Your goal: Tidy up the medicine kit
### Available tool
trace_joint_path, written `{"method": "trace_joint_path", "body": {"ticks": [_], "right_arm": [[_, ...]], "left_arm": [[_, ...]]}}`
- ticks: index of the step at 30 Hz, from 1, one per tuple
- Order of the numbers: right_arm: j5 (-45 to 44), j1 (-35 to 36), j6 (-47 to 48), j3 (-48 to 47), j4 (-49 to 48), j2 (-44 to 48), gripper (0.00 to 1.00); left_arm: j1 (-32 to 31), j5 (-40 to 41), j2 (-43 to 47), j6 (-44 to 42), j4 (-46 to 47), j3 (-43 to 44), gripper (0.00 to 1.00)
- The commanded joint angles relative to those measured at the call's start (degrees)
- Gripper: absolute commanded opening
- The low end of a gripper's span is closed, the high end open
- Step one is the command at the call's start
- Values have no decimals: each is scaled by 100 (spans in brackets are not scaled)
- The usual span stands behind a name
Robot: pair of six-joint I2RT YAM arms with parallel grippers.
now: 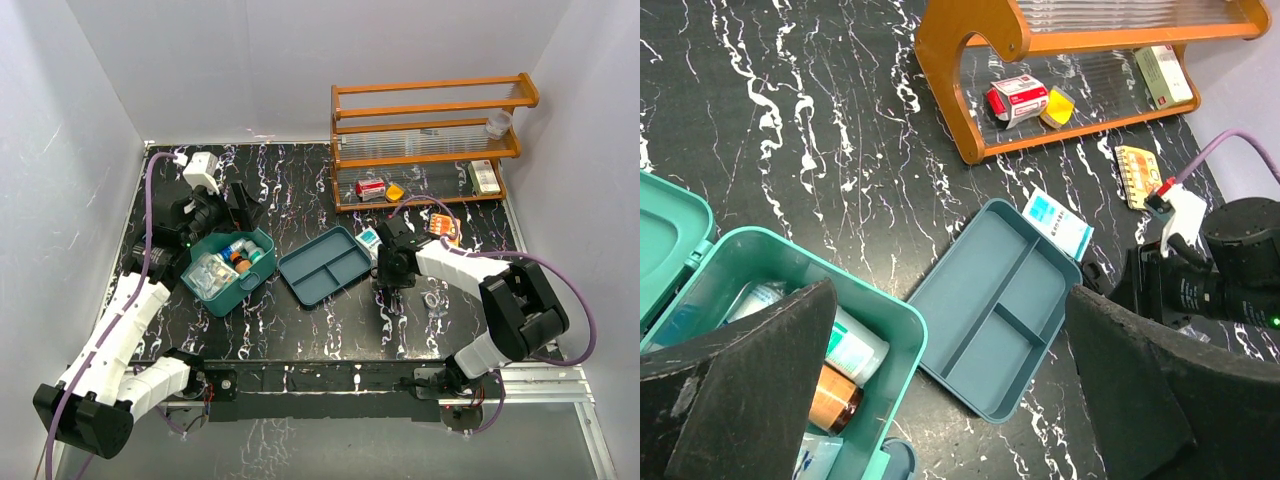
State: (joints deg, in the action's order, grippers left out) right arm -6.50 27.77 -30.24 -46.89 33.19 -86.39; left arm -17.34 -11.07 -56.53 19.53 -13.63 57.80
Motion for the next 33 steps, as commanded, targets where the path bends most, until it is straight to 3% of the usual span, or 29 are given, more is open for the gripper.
{"method": "trace_joint_path", "body": {"ticks": [1, 15, 18, 21, 24, 33], "right_arm": [[-470, 42, 123, -243, 112, -126, 42], [-442, 42, 799, -728, -214, -1071, 38], [-503, 44, 762, -651, -269, -1090, 35], [-548, 41, 724, -582, -344, -1093, 25], [-654, 50, 676, -550, -413, -1021, 18], [-1037, 53, 358, -368, -611, -77, 17]], "left_arm": [[20, 186, 138, 39, 377, -14, 96], [16, 184, -3, -37, 310, 126, 96], [20, 193, -26, -37, 333, 122, 96], [13, 197, -46, -36, 352, 134, 96], [20, 194, -70, -37, 344, 150, 96], [20, 219, -38, -46, 317, 126, 96]]}}
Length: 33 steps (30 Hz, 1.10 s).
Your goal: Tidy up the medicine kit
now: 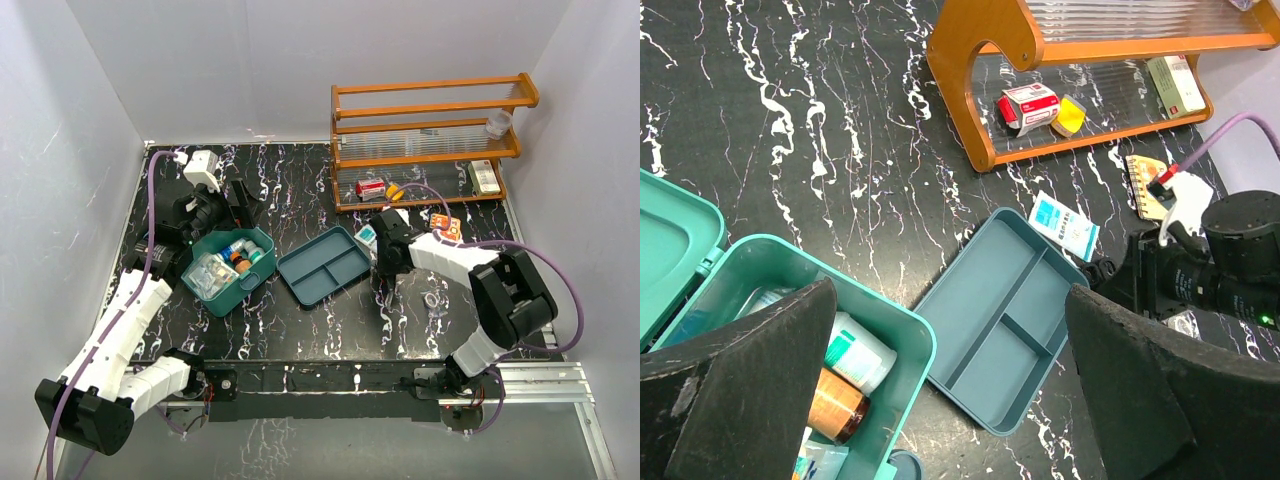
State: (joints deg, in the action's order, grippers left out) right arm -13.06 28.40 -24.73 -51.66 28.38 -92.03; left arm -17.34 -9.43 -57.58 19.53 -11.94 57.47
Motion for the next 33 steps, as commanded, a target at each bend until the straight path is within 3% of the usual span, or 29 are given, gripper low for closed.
{"method": "trace_joint_path", "body": {"ticks": [1, 10, 16, 23, 33], "right_arm": [[-383, -14, -260, 133, -153, 584, 17], [-68, 51, -808, 144, -425, 1278, 19], [-43, 518, -1530, -181, -658, 1344, 20], [-901, 1487, -2585, -803, -901, 957, 20], [-1622, 1818, -3674, -1419, -1298, -100, 20]], "left_arm": [[16, 55, 64, -46, 149, 155, 96], [20, 77, 104, -53, 107, 167, 96], [20, 91, 166, -46, 72, 170, 96], [14, 173, 347, -113, -149, 245, 96], [20, 398, 966, -145, -759, 226, 96]]}}
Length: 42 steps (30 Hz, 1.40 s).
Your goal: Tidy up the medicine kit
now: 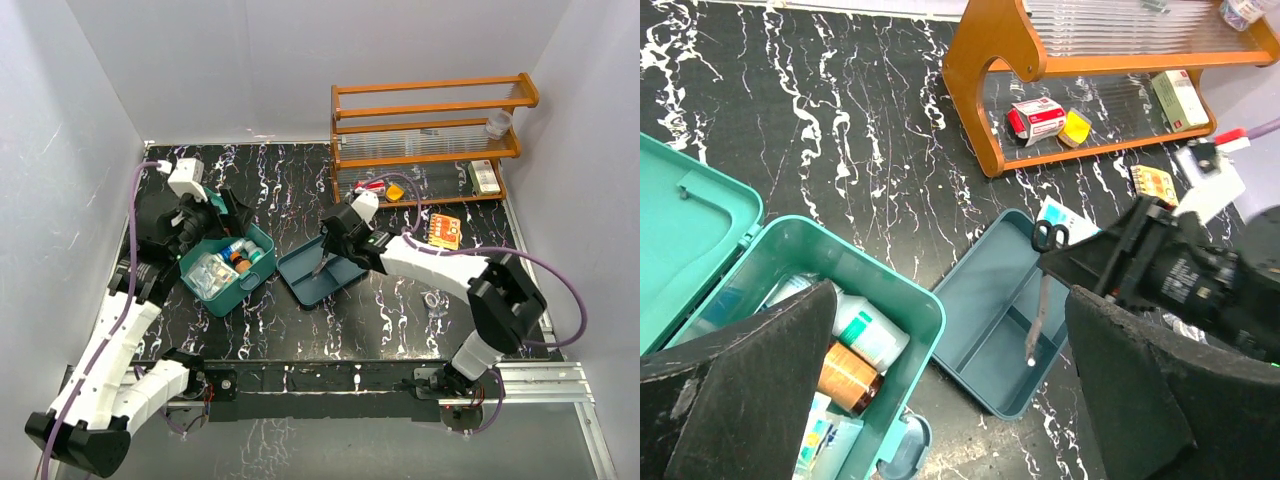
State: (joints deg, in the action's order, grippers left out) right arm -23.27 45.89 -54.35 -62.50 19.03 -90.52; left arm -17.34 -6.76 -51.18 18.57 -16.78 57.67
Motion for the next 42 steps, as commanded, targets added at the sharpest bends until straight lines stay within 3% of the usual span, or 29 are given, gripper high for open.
{"method": "trace_joint_path", "body": {"ticks": [1, 14, 29, 42], "right_arm": [[-651, 85, -817, -360, -414, -362, 20], [-974, 236, -1903, -791, -303, -888, 19], [-920, 243, -2433, -1440, 667, -1765, 21], [-973, 232, -2559, -1408, 936, -1526, 43]], "left_arm": [[20, 131, 382, -30, -320, 197, 96], [20, 177, 752, -25, -684, 155, 96], [20, 137, 780, -25, -803, 192, 96], [20, 175, 610, -101, -810, 330, 96]]}}
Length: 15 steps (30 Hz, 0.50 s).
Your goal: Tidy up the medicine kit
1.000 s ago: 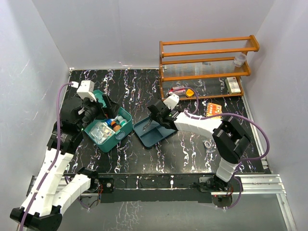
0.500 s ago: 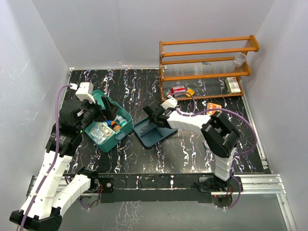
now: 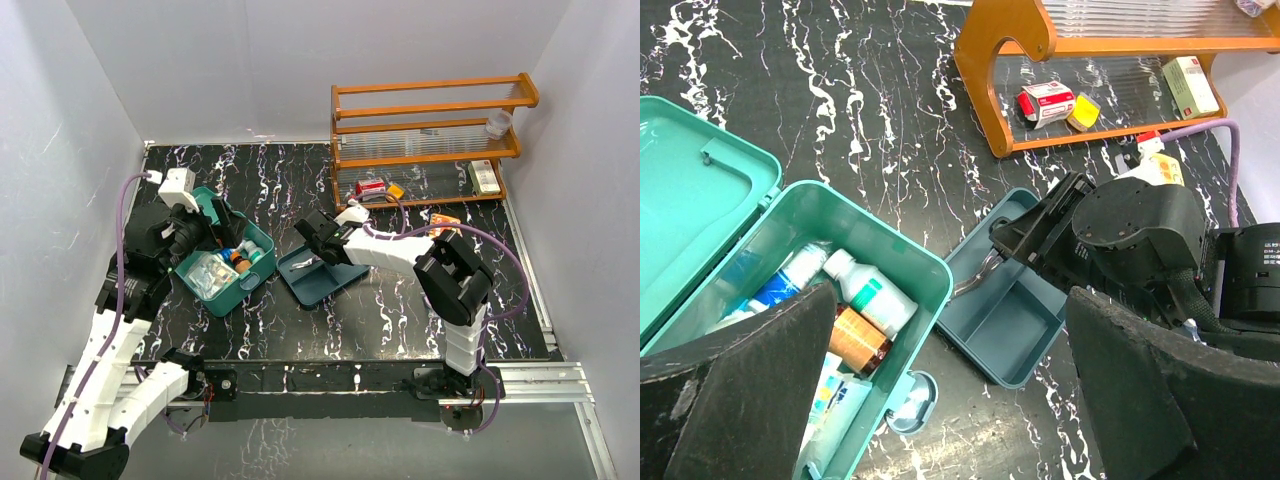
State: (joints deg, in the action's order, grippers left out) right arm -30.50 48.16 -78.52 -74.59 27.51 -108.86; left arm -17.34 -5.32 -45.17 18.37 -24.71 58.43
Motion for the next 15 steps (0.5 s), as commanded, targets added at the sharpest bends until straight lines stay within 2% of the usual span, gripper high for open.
{"method": "trace_joint_path", "body": {"ticks": [1, 9, 15], "right_arm": [[-251, -3, -101, -196, 88, 343, 43], [-345, -162, 1570, 23, -269, 1077, 45], [-67, -766, 2464, 991, -327, 2030, 46]], "left_arm": [[20, 39, 8, -80, -16, 256, 96], [16, 16, -5, -79, -1, 265, 96], [20, -76, -60, -72, 144, 192, 96]]}}
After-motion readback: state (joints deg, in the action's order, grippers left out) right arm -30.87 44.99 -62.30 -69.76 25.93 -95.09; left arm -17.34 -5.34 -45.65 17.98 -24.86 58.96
